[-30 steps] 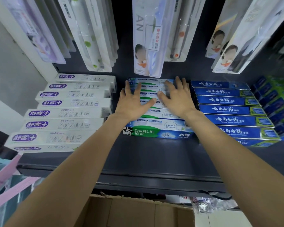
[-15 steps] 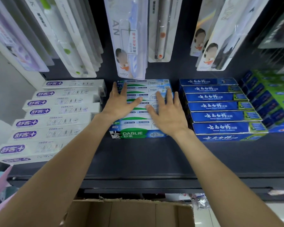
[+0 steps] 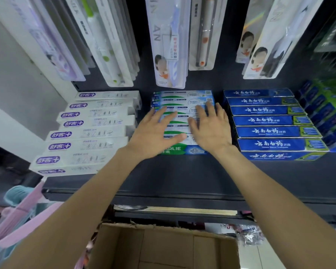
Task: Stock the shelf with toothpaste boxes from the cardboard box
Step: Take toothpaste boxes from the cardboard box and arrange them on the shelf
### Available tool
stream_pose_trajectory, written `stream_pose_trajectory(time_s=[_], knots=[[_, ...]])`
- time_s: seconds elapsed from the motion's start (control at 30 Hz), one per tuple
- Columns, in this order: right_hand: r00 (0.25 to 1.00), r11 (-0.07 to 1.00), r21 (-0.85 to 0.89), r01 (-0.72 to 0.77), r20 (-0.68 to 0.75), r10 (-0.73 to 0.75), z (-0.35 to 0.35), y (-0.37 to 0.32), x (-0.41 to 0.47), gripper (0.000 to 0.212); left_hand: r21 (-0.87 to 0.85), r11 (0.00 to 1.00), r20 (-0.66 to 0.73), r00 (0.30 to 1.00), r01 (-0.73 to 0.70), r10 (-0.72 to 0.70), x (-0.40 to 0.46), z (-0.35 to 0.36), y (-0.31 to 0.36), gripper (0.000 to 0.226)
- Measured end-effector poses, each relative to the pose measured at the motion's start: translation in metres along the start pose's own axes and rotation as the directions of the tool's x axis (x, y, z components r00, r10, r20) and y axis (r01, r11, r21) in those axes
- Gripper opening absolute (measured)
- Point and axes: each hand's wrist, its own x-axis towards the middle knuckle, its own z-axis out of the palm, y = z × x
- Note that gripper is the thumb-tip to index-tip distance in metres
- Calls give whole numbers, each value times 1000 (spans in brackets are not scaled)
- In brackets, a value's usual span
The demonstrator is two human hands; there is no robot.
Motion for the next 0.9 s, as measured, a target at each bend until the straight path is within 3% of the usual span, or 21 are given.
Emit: stream_pose_trajectory(time_s=[0.1,0.27,0.37,0.5,0.57,0.63,0.73,0.83,0.9], knots=[[1000,999,49,5,16,-6,0,1,0,58,181,979,113,991,-94,74,-13,12,0,84],[999,997,69,20,37,-23,2,3,1,57,263,959,67,993,-108,94,-8,27,-4,78],[999,998,52,23,21,-24,2,4,2,55,309,946,77,994,-93,73,-9,24,0,78],[988,985,86,148,-54,-144,-4,2,-6,56,391,920,116,993,-24,-23,-13,12,13,83],[981,976,110,189,-65,-183,-13,1,-16,55,305,952,31,999,3,-13,-23,5,23,84],[969,953,190,235,-123,-214,-26,-12,-30,49,168,985,-214,974,-37,74,-49,-7,18,73],[965,866,425,263,-125,-232,-40,-46,-55,39,13,994,-598,796,-106,92,-102,-22,-24,49],[968,814,527,246,-97,-230,-37,-94,-69,47,-231,973,-671,725,-1,-159,-143,-32,-99,43],[977,799,567,197,-44,-210,-26,-128,-66,53,-449,889,-573,734,90,-364,-156,-40,-150,51]])
